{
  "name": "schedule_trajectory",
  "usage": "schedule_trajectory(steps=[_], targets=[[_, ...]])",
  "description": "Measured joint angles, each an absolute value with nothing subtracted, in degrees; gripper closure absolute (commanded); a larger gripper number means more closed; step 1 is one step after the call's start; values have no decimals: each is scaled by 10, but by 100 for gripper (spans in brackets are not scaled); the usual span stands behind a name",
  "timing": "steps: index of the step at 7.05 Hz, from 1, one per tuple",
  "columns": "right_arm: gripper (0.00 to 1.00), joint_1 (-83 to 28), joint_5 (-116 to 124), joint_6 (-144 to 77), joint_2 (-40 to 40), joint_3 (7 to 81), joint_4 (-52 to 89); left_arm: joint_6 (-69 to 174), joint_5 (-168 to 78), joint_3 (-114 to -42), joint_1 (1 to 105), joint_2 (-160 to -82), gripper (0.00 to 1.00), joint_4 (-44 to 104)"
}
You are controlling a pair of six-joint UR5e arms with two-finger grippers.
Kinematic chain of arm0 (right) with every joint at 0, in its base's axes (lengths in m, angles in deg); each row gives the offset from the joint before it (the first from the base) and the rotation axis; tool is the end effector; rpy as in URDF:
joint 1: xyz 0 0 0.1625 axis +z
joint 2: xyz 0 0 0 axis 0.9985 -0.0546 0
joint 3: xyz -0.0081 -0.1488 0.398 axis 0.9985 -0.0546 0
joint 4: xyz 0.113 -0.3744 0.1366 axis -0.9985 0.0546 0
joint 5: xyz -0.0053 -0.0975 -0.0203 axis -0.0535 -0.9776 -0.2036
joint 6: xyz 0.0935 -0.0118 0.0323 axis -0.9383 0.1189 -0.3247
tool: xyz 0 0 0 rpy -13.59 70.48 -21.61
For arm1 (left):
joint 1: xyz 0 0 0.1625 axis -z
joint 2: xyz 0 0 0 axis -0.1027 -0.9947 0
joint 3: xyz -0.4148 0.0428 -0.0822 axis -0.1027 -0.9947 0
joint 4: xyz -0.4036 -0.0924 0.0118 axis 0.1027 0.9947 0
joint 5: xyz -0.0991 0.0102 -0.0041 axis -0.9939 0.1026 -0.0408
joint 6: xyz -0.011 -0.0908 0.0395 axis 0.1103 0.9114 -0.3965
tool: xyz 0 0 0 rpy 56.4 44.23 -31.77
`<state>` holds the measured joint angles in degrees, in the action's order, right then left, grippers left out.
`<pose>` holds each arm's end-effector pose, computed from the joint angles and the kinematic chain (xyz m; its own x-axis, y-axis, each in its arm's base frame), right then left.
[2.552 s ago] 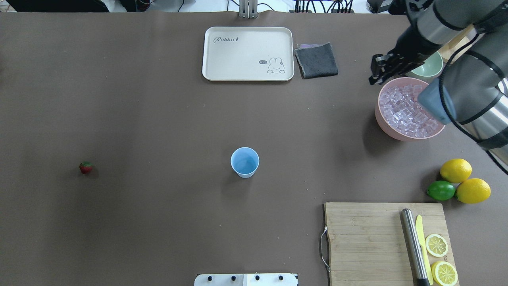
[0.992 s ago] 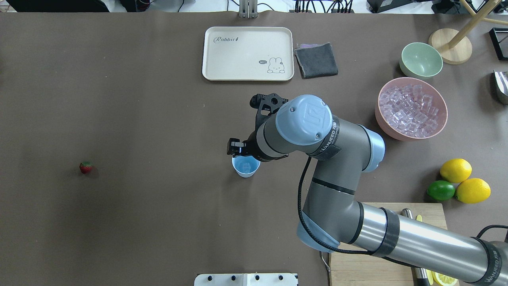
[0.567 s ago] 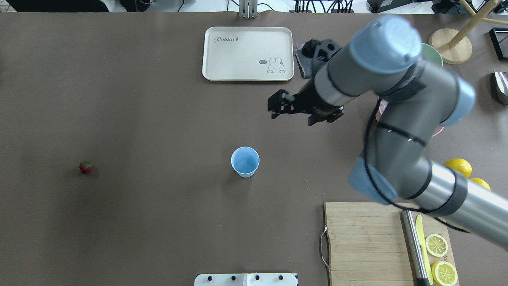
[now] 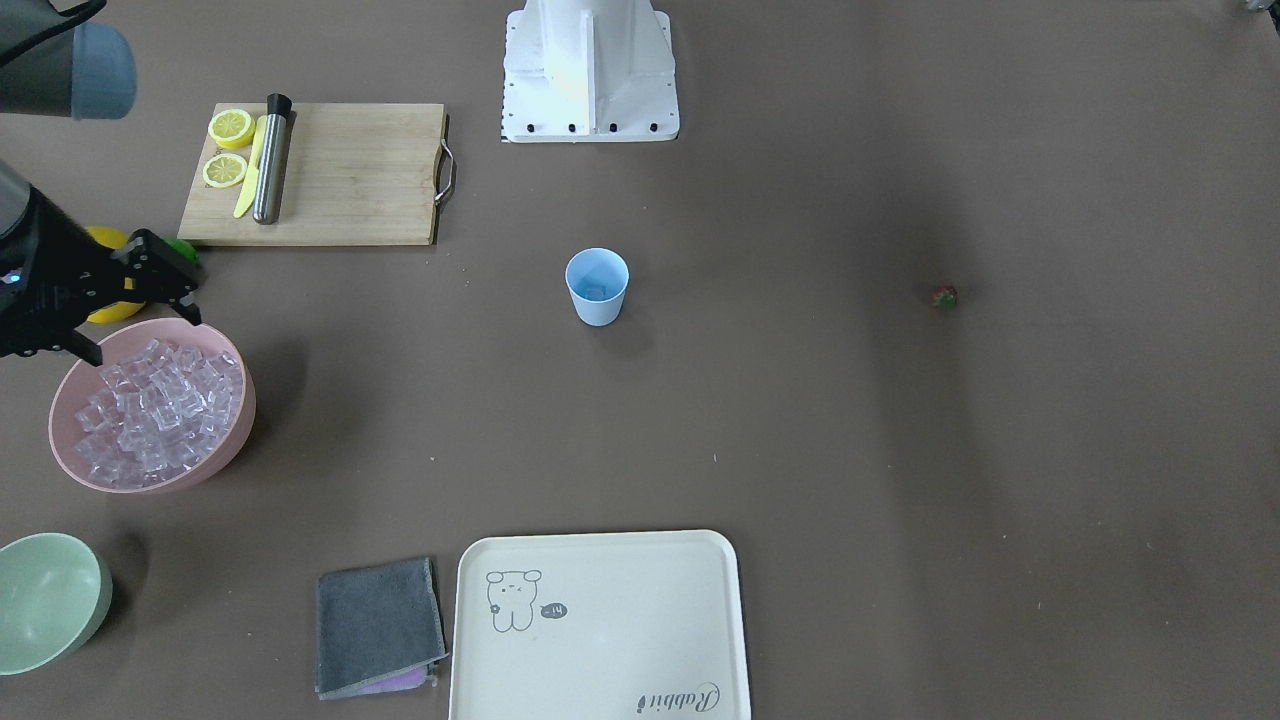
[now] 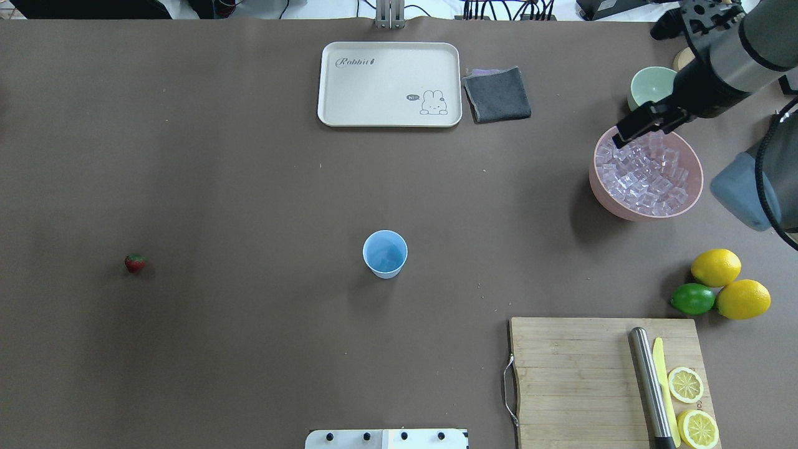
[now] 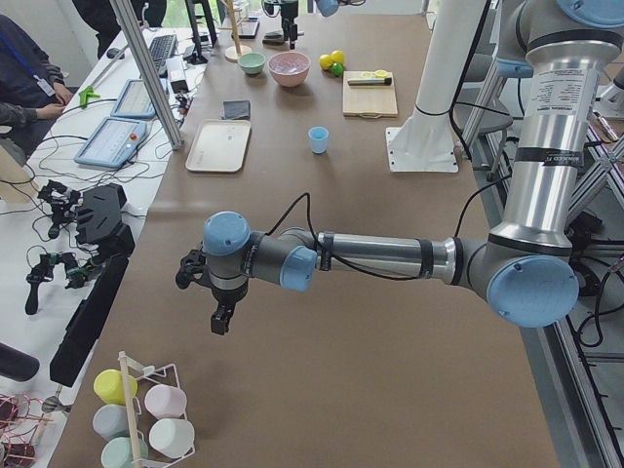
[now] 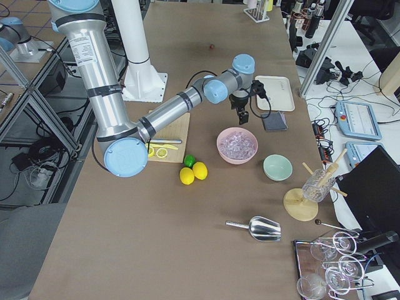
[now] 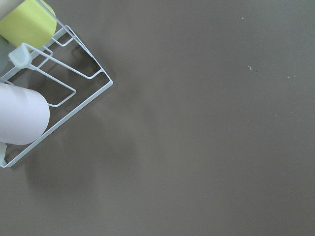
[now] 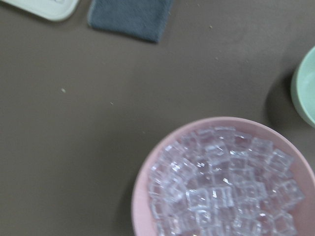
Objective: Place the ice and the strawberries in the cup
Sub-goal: 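Move the right gripper back over the pink ice bowl, then lower the right gripper into the ice and grasp a cube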
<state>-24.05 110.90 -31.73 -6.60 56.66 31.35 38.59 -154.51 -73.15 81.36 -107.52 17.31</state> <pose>-0.1979 -0.5364 0.3958 0.6110 -0.4271 0.6666 0.2484 0.9029 0.3508 -0.0412 -0.5578 0.6139 0.7443 0.2033 -0.6361 -0.0385 0.9640 0.2631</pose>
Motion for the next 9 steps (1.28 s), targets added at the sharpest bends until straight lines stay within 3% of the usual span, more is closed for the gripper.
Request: schedule_trajectory(steps=[5,9], targets=[[10,-272,1055,-253,-51,439,239,385,-1545,-723,812,-1084,2,175],[14,-294,1063,-256,-52,424,236,385,-1545,-715,812,-1091,2,174]])
